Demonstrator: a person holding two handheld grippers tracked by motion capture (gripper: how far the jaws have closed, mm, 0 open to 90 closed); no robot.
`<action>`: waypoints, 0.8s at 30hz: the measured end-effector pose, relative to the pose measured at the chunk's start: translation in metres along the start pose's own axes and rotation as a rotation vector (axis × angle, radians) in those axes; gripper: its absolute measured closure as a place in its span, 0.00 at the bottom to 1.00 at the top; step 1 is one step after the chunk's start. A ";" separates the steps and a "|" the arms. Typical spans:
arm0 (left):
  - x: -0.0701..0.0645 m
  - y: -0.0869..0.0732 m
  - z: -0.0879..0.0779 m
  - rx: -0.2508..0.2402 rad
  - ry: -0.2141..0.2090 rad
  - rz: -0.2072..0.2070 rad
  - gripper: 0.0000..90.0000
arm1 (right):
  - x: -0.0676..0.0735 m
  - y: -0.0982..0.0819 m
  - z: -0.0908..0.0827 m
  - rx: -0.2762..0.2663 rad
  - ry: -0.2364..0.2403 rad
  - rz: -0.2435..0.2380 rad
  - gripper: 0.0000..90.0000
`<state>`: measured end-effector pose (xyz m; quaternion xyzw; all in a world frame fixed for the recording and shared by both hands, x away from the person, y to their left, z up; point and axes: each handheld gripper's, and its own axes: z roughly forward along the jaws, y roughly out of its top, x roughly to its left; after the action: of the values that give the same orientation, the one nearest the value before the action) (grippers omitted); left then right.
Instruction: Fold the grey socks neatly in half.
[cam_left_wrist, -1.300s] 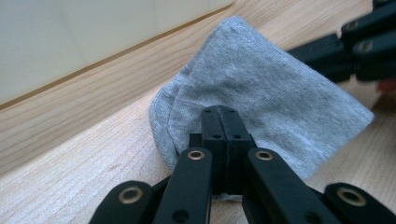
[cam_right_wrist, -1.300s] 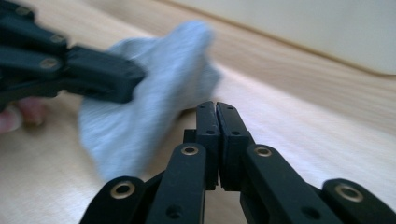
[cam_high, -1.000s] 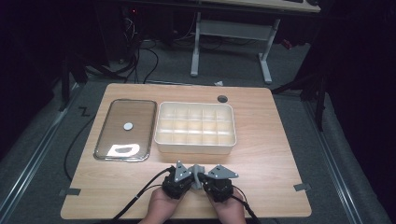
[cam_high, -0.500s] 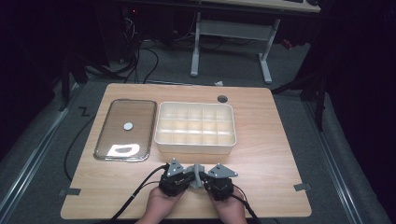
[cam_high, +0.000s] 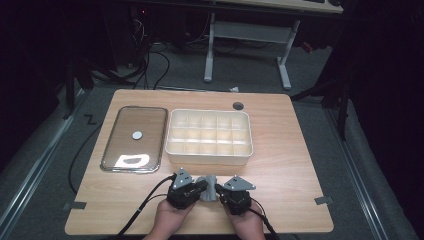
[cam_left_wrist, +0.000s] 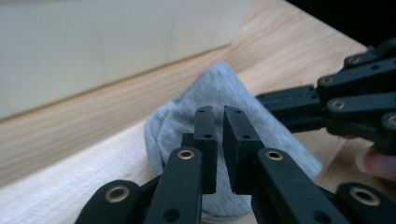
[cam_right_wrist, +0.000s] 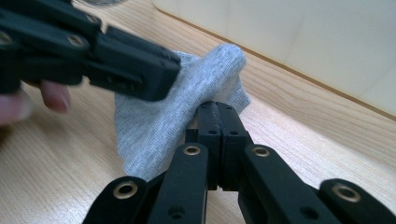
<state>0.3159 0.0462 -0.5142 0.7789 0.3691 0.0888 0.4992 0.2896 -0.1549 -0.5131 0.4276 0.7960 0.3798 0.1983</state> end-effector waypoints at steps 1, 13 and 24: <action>0.001 0.001 -0.003 -0.014 0.012 -0.001 0.94 | 0.000 0.000 0.000 0.000 0.000 0.001 1.00; 0.009 -0.012 0.003 0.157 0.100 0.028 1.00 | 0.003 0.001 0.001 0.007 0.010 -0.012 1.00; -0.014 -0.008 0.018 0.173 0.024 0.070 1.00 | 0.007 0.004 0.000 0.042 -0.040 -0.088 1.00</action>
<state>0.3113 0.0260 -0.5267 0.8304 0.3540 0.0832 0.4222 0.2885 -0.1478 -0.5101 0.4036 0.8177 0.3454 0.2219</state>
